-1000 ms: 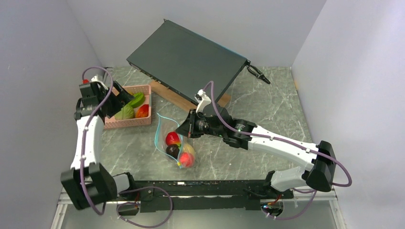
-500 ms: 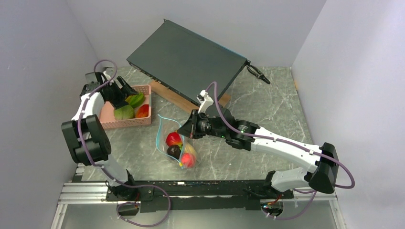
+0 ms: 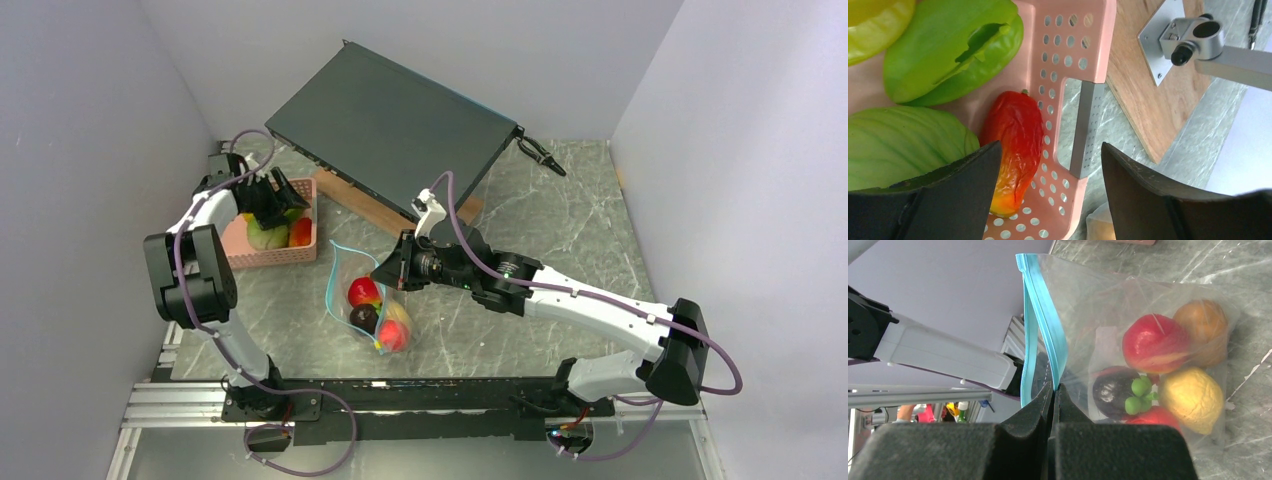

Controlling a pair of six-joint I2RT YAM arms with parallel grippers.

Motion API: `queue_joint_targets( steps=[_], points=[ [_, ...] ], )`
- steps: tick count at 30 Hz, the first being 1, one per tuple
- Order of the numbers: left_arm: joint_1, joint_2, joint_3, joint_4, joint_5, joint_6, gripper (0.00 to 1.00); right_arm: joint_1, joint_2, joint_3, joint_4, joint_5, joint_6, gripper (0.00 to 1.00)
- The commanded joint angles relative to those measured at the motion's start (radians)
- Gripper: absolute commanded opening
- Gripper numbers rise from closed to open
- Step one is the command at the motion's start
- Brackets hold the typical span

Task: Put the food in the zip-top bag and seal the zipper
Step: Pick up the fake fruit from the bin.

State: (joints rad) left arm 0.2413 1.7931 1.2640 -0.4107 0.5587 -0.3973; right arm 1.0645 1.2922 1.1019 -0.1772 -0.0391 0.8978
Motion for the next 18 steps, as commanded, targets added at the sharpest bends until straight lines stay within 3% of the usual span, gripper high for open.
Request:
queue_joint_targets(
  steps=[1,4,9,18],
  points=[
    [-0.015,0.024,0.039,-0.041,-0.064,0.058,0.77,-0.002,-0.008,0.013,0.062,-0.013,0.009,0.00],
    [-0.017,0.052,0.059,-0.070,-0.094,0.065,0.77,-0.002,-0.008,0.013,0.062,-0.013,0.010,0.00],
    [-0.018,0.063,0.110,-0.166,-0.274,0.102,0.77,-0.002,-0.003,0.015,0.063,-0.016,0.012,0.00],
    [-0.048,-0.058,0.084,-0.175,-0.400,0.134,0.71,-0.001,0.000,0.016,0.063,-0.018,0.016,0.00]
  ],
)
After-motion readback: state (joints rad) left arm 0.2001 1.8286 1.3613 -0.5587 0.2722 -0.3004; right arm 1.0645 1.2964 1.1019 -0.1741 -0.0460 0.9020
